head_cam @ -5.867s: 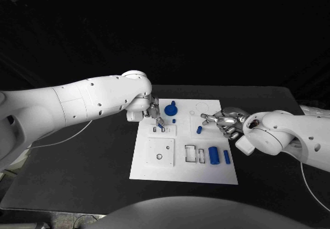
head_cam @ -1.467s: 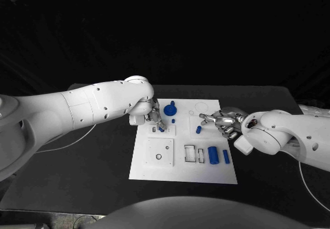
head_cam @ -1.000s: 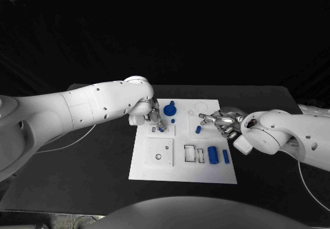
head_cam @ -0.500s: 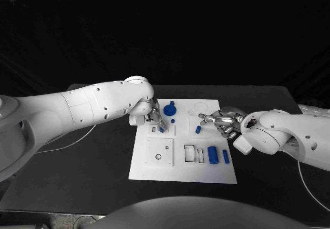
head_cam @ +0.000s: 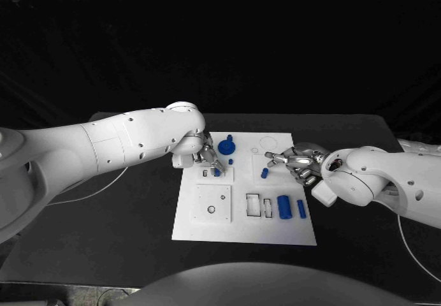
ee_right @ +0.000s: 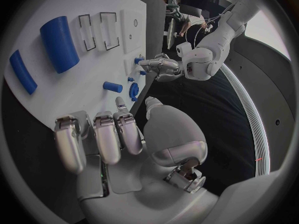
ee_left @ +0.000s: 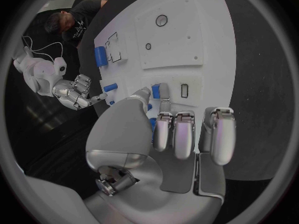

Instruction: Assemble the parts on the task board

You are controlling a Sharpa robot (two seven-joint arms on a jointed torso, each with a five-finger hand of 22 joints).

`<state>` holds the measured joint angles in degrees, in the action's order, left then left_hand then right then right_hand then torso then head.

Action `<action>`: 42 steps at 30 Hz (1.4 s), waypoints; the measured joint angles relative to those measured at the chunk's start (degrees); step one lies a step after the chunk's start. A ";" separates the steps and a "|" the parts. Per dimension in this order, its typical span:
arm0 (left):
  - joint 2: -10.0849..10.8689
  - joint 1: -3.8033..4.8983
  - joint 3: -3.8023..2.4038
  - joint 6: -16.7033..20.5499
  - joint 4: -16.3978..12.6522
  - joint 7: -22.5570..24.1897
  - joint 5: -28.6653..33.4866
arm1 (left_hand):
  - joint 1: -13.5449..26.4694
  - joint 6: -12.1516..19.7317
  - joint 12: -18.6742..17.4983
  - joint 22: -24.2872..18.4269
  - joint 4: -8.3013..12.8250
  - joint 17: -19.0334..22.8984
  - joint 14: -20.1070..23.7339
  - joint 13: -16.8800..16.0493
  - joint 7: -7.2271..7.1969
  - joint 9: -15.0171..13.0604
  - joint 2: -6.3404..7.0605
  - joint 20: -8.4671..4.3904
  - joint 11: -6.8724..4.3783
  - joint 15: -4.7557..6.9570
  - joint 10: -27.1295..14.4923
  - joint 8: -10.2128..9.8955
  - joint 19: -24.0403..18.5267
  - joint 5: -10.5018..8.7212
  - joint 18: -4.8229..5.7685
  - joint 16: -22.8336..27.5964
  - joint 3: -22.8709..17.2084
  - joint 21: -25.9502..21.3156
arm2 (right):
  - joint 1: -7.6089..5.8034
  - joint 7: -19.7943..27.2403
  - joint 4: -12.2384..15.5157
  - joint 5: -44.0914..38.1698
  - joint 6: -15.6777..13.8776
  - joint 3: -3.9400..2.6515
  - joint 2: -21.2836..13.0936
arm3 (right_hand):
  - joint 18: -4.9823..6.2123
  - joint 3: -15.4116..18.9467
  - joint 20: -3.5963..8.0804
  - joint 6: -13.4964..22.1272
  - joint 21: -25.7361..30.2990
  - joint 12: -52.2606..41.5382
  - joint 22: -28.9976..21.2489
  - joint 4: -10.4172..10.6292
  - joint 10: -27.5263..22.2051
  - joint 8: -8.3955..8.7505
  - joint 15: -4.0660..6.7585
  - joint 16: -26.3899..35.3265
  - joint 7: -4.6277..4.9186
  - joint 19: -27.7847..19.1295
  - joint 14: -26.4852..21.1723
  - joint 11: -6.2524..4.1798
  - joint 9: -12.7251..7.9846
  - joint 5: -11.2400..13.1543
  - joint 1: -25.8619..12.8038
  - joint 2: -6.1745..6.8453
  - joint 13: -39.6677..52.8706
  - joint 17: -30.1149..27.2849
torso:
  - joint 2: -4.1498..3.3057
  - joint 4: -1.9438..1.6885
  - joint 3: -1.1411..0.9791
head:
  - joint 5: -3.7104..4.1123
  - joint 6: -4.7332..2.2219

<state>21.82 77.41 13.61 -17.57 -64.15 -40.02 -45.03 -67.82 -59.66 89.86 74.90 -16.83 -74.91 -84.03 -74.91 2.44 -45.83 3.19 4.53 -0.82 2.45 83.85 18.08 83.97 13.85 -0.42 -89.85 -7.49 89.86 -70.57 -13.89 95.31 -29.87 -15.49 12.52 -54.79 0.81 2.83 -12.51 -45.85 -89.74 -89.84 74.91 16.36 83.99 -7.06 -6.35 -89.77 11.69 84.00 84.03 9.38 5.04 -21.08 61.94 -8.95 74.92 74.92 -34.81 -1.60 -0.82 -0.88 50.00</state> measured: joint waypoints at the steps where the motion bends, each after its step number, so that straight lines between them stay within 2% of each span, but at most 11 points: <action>1: 0.00 0.00 0.00 0.00 0.00 0.00 0.00 | 0.00 0.00 0.00 0.00 0.00 0.00 0.00 0.00 0.00 0.00 0.00 0.00 0.00 0.00 0.00 0.00 0.00 0.00 0.00 0.00 0.00 0.00 | 0.00 0.00 0.00 0.00 0.00 0.00 0.00 | 0.00 0.00 0.00 0.00 0.00 0.00 0.00 0.00 0.00 0.00 0.00 0.00 0.00 0.00 0.00 0.00 0.00 0.00 0.00 0.00 0.00 0.00 | 0.00 0.00 0.00 | 0.00 0.00; 4: -0.01 -0.01 0.00 0.00 0.00 0.00 0.02 | -1.14 0.00 0.00 0.00 0.14 0.00 0.00 0.00 0.00 0.00 -0.60 0.00 0.00 0.00 0.00 0.00 0.00 0.00 0.00 0.00 -0.13 0.00 | 0.00 0.00 0.00 0.00 0.00 0.00 0.00 | 0.00 0.00 0.00 0.00 0.00 0.00 0.00 0.00 0.00 0.00 0.00 0.00 0.00 0.00 0.00 0.00 0.00 0.00 0.00 0.00 0.00 0.00 | 0.00 0.00 0.00 | -0.05 0.00; 14: -0.03 -0.03 0.00 0.00 0.00 0.00 0.05 | -4.63 0.00 0.00 0.00 0.67 0.00 0.00 0.00 0.00 -0.13 -0.69 0.00 0.00 0.00 0.00 0.00 0.00 0.44 0.00 0.00 -0.68 0.00 | 0.00 0.00 -0.01 0.00 0.00 0.00 -0.01 | 0.00 0.00 0.00 0.00 0.00 0.00 -0.01 0.00 0.00 0.00 0.00 0.00 0.00 0.00 0.00 0.00 0.04 0.00 0.00 0.00 0.00 -0.01 | 0.00 0.00 0.00 | -0.11 0.00; 20: -0.04 -0.03 -0.01 0.01 0.03 0.00 0.05 | -6.90 0.21 0.00 0.00 0.71 0.00 0.00 0.00 -0.20 -0.24 -0.23 0.00 0.00 0.00 0.00 0.00 0.00 3.14 0.00 0.00 -1.26 0.00 | 0.00 0.00 -0.04 0.00 0.00 0.00 -0.01 | 0.00 0.00 0.00 0.00 0.00 0.00 0.01 0.00 0.00 0.00 0.00 0.00 0.00 0.00 0.00 0.00 0.04 0.00 0.00 0.00 -0.01 -0.01 | 0.01 0.00 0.00 | -0.10 0.00; 29: -0.01 -0.05 -0.01 0.01 0.07 0.00 -0.04 | -10.08 -0.06 0.00 0.00 1.14 0.01 0.00 -0.04 -0.41 -0.69 0.94 0.00 -0.21 0.00 0.21 0.08 0.00 10.31 0.00 0.00 -3.55 0.00 | 0.00 0.00 -0.08 0.00 0.00 0.00 0.04 | 0.00 0.00 0.00 0.00 0.00 0.00 0.04 0.00 0.00 0.00 0.00 0.00 0.00 0.00 0.00 0.00 0.03 0.00 -0.01 0.00 -0.01 -0.01 | 0.01 0.00 0.00 | -0.15 0.00; 33: 0.02 -0.05 -0.01 0.01 0.10 0.00 -0.09 | -10.46 -0.08 0.00 0.00 1.12 0.01 0.00 -0.04 -0.42 -0.83 1.04 0.00 -0.21 0.00 0.21 0.17 0.00 11.05 0.00 0.00 -3.84 0.00 | 0.00 0.00 -0.09 0.00 0.00 0.00 0.05 | 0.00 0.00 0.00 0.00 0.00 0.00 0.03 0.00 0.00 0.00 0.00 0.00 0.00 0.00 0.00 0.00 0.03 0.00 -0.01 0.00 -0.01 -0.01 | 0.01 -0.03 0.00 | -0.16 0.00; 42: 0.08 -0.05 -0.01 0.03 0.10 0.00 -0.14 | -10.74 -0.17 0.00 0.00 1.12 0.01 0.00 -0.03 -0.34 -0.88 0.90 0.00 -0.21 0.00 0.20 0.17 0.00 11.07 0.00 0.00 -3.84 0.00 | 0.00 0.00 -0.10 0.00 0.00 0.00 0.03 | 0.00 0.00 0.00 0.00 0.00 0.00 0.03 0.00 0.00 0.00 0.00 0.00 0.00 0.00 0.00 0.00 0.03 0.00 -0.01 0.00 -0.01 -0.01 | 0.01 -0.02 0.01 | -0.10 0.00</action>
<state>21.89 77.36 13.60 -17.54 -64.05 -40.02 -45.17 -78.56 -59.83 89.86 74.90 -15.71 -74.90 -84.03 -74.94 2.10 -46.71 4.09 4.53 -1.03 2.46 84.05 18.25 83.97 24.91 -0.43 -89.85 -11.33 89.86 -70.57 -13.89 95.21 -29.87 -15.50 12.52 -54.77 0.81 2.83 -12.51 -45.85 -89.74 -89.84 74.94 16.36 83.99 -7.06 -6.34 -89.77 11.69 84.00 84.03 9.38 5.07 -21.08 61.93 -8.95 74.91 74.91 -34.80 -1.63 -0.82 -0.99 50.00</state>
